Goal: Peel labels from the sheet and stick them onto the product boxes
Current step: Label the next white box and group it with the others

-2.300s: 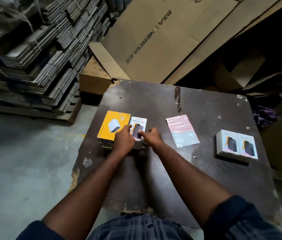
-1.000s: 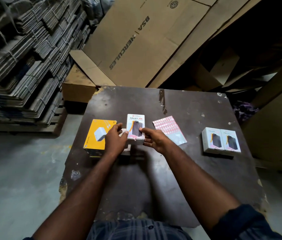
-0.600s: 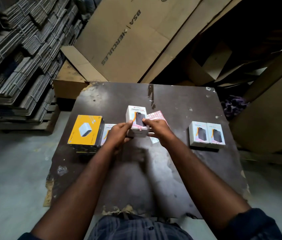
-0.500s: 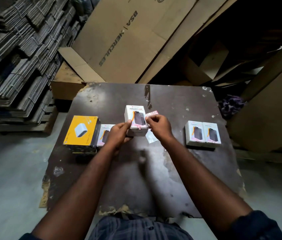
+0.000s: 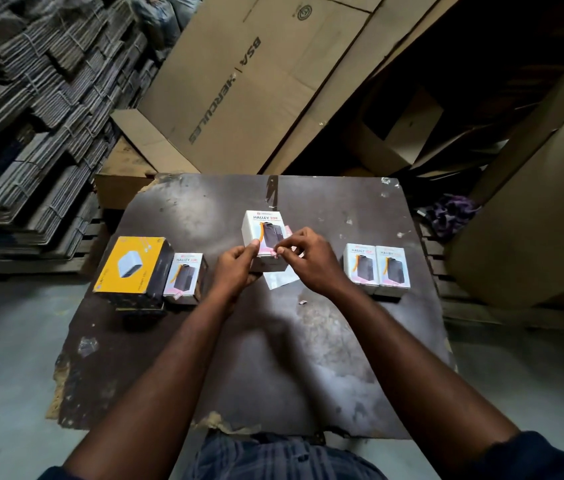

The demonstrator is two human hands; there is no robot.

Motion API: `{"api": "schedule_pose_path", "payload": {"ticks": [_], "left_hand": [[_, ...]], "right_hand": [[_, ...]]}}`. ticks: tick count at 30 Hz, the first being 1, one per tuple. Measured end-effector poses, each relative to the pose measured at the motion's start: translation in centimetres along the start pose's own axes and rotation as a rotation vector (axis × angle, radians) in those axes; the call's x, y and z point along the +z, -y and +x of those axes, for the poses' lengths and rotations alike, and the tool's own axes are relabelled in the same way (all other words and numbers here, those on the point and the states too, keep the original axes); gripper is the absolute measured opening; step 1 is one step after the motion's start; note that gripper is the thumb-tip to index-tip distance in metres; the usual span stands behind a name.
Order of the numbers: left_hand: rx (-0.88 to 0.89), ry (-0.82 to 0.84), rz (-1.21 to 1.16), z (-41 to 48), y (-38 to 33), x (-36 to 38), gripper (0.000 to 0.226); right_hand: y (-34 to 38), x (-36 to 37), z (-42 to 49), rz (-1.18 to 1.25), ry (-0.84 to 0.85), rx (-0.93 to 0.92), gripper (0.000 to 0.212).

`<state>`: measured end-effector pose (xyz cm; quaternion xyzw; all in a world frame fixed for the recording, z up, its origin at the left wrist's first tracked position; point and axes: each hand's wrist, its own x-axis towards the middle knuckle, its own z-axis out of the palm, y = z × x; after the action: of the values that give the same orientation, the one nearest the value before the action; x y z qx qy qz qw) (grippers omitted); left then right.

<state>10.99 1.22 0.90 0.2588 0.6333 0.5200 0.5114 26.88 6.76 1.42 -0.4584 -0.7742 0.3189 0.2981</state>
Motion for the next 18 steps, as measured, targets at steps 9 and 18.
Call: {"api": "schedule_pose_path", "payload": {"ticks": [9,18], "left_hand": [[0.035,-0.017,0.011,-1.0,1.2,4.2,0.023],[0.078,-0.031,0.042,-0.5,1.2,6.2,0.030]], "right_hand": [[-2.3,-3.3,-1.4,0.020,0.017,0.014,0.008],[-3.6,-5.2,-0.9,0.147,0.022,0.140,0.010]]}}
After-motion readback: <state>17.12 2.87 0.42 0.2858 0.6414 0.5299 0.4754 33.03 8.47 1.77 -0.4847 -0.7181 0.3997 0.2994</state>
